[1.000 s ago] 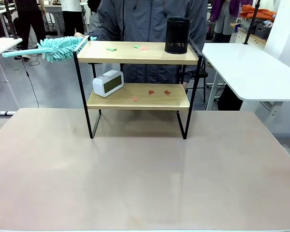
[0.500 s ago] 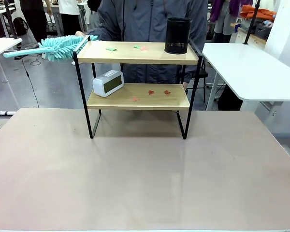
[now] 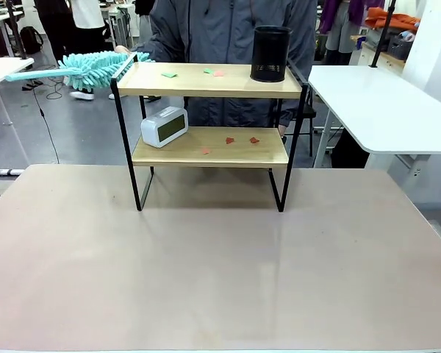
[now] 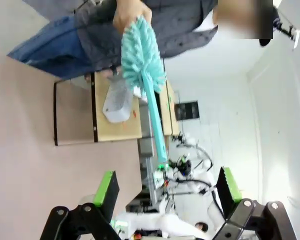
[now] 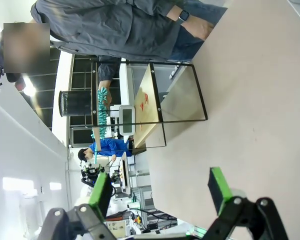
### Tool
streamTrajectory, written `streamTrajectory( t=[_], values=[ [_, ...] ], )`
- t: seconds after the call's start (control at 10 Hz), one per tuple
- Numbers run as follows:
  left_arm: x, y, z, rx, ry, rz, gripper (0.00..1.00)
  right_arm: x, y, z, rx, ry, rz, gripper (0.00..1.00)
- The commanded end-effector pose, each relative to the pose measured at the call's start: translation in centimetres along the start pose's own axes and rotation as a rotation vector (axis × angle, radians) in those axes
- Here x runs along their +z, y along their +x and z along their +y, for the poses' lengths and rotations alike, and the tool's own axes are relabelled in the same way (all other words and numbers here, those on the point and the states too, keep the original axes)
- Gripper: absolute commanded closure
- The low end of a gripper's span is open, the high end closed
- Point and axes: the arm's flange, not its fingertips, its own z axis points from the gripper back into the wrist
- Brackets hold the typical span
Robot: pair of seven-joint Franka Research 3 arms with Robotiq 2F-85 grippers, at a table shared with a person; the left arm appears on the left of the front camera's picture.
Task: Clean the shelf.
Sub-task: Pick up the Duster from the human.
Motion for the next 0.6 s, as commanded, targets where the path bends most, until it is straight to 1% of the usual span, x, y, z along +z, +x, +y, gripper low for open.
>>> streamTrajectory(
  t=[0.0,0.1,0.2,0.4,0.5],
  values=[
    [-2.4,4.4,-0.3,0.020,0.031,0.151,0.00,-0.2,0.2,0.0,0.022,0.025,-0.013,0.00],
    [-4.3,6.5,-0.3,0.045,0.030,0.223,0.00,-0.2,0.2,0.0,0.022,0.025,-0.013,0.00],
    [-6.5,7.8,-0.4,0.078,0.011,0.300,0.00,-0.2,0.2,0.0,0.022,0.025,-0.013,0.00],
    [-10.1,8.4,-0.3,0.112,0.005,0.424,0.00,-0.2,0.2,0.0,0.022,0.025,-0.013,0.00],
    [-11.8,8.3,-0.1,0.120,-0.002,0.466,0.00,-0.2,0.2,0.0,0.022,0.025,-0.013,0.00]
  ],
)
